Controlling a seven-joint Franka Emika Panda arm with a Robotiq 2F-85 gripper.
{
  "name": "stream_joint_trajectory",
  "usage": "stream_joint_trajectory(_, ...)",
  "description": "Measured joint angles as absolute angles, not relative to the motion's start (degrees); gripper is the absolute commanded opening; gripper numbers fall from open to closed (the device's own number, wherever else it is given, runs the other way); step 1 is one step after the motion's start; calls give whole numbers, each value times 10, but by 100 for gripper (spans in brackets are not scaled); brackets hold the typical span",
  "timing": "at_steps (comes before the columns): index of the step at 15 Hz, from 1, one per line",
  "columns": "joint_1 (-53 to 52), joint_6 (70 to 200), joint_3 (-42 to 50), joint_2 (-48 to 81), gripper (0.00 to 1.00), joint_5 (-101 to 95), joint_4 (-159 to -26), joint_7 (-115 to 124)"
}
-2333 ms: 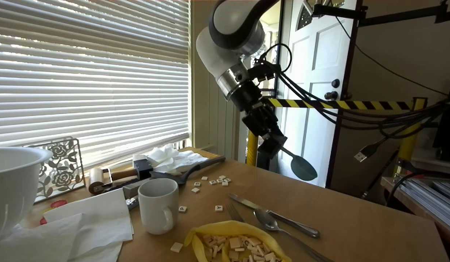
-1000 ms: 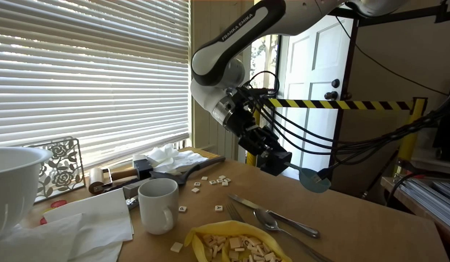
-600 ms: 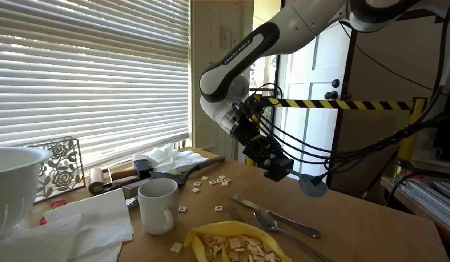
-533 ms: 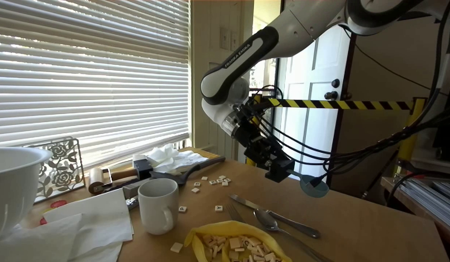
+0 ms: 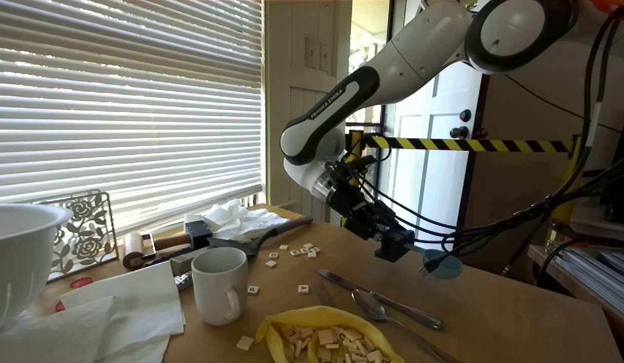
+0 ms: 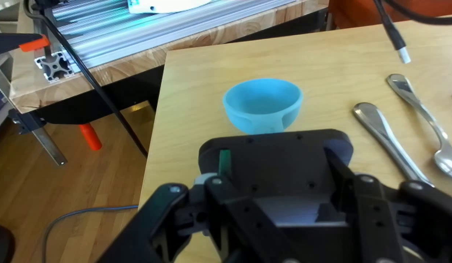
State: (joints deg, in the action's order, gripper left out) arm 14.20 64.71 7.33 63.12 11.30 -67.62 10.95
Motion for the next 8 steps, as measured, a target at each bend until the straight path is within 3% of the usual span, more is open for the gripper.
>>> stream_joint_trajectory(7,143,647,72,666,35,113,-637,94)
stream_joint_trajectory(8,143,647,72,669,72,113,-633,94)
